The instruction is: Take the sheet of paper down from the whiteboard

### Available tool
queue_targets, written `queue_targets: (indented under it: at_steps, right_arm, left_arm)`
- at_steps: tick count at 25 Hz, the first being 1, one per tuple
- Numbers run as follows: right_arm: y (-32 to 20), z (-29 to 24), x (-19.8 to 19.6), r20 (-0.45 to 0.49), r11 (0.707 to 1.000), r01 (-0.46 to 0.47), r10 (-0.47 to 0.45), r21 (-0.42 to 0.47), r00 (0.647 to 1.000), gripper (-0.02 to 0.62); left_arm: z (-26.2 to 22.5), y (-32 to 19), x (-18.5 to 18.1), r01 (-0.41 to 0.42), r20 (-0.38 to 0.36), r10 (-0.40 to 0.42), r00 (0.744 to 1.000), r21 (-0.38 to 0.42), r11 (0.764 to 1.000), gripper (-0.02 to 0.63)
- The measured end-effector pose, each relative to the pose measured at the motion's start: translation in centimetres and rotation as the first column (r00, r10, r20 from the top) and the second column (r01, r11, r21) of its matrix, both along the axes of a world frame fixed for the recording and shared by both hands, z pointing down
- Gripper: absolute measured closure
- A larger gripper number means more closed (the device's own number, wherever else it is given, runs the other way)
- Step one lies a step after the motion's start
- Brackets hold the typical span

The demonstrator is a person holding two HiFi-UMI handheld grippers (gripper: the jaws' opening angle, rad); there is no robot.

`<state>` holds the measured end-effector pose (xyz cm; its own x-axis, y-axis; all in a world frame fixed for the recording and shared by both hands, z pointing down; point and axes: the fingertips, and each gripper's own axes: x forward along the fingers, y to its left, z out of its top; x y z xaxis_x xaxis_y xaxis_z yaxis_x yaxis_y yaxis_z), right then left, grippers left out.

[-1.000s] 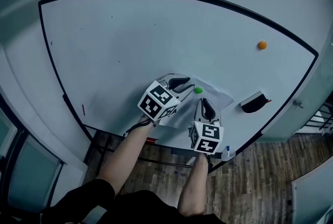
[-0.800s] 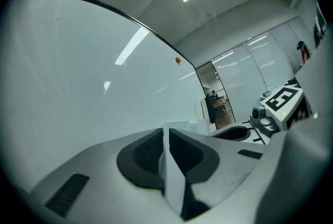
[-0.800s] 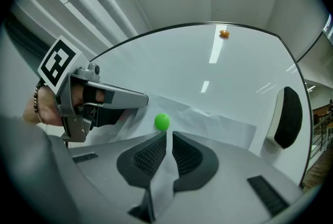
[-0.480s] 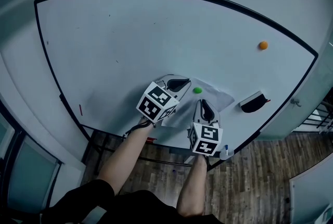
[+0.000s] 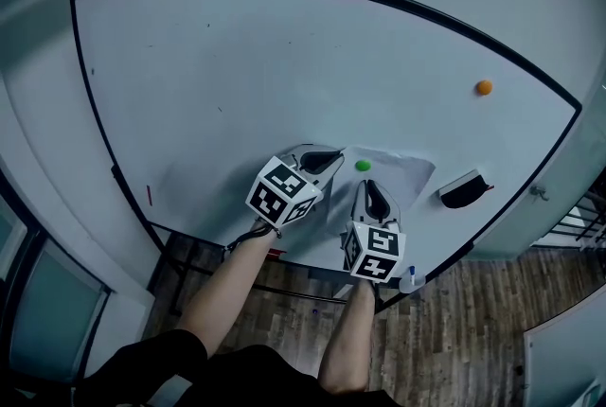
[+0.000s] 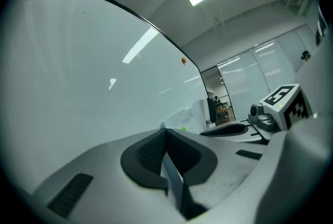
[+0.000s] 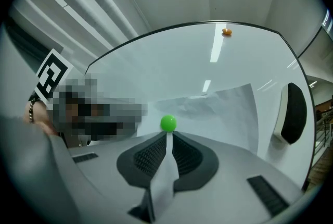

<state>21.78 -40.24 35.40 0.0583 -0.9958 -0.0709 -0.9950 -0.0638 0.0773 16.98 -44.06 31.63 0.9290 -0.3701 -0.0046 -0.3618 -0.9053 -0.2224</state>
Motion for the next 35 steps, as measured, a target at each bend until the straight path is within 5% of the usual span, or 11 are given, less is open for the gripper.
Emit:
queue_targets:
  at_steps: [11,17,20,35]
  right_arm:
    - [-1.0,-1.8,-1.3,0.013,0.997,0.070,-0.070,0.012,0.997,0.569]
    - [-1.1,-2.6,-0.7,-0.016,0.999,-0.012,0.012,0.033,1.000,0.566]
    - [-1.5,-2.4,-0.7,-0.002,1.000,0.001,-0.001,0.021,1.000,0.449]
    - [-2.3,-2.0,-0.6,-0.065,0.996,-0.087,0.087,0.000,0.994,0.448]
  left_arm:
    - [0.1,0.3,-0.4,-0.001,-0.015,0.001,1.000,-0.009,1.000,0.585]
    - [0.1,0.6,-0.5,-0.005,-0.013,0.005,1.000,-0.004,1.000,0.584]
    - [0.1,0.6,-0.5,-0.008,-0.013,0.008,1.000,-0.006,1.000,0.585]
    - [0.5,0.4,-0.7,-0.008,-0.003,0.008,1.000,-0.014,1.000,0.584]
